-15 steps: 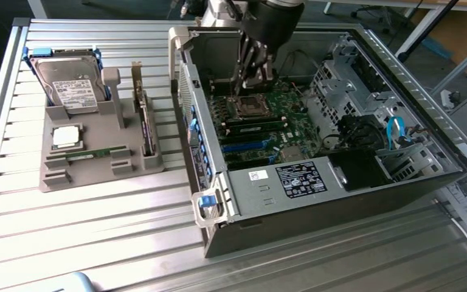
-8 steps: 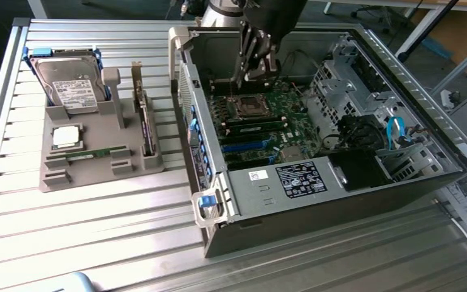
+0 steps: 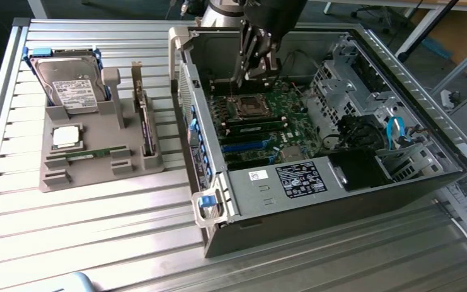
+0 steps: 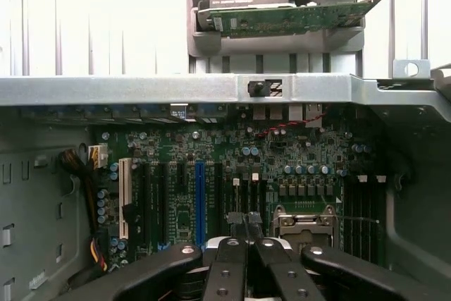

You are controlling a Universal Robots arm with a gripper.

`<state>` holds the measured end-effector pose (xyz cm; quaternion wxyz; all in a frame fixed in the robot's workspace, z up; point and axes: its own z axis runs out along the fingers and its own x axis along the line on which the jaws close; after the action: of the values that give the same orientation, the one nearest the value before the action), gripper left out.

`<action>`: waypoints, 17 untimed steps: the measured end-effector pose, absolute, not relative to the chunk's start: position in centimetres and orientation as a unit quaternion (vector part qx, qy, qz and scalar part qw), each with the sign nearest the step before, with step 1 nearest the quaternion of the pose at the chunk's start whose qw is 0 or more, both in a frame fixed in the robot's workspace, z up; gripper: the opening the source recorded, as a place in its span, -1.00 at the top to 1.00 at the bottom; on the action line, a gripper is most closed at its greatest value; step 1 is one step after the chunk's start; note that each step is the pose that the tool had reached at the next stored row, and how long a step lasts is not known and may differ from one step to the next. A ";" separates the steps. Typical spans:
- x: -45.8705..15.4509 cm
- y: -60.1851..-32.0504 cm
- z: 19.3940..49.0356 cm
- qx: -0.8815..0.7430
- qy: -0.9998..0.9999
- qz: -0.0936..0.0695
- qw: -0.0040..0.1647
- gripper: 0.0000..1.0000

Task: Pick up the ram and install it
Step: 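Press down the ram until it locks into place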

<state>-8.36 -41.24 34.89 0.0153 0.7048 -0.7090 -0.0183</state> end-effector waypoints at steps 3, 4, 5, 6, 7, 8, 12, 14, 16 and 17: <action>-7.8 -41.2 34.9 0.705 -0.709 -0.018 0.015 0.79; -7.5 -41.2 34.9 0.705 -0.709 -0.018 0.015 0.79; -7.3 -41.2 34.9 0.705 -0.709 -0.018 0.015 0.79; -7.1 -41.2 34.9 0.705 -0.709 -0.018 0.015 0.79; -6.8 -41.2 34.9 0.705 -0.709 -0.018 0.015 0.79; -6.5 -41.2 34.9 0.705 -0.709 -0.018 0.015 0.79; -5.6 -41.2 34.9 0.705 -0.709 -0.018 0.015 0.79; -5.1 -41.2 34.9 0.705 -0.709 -0.018 0.015 0.79; -4.6 -41.2 34.9 0.705 -0.709 -0.018 0.015 0.79; -4.3 -41.2 34.9 0.705 -0.709 -0.018 0.015 0.79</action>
<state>-4.29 -41.23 34.89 0.0152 0.7049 -0.7089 -0.0184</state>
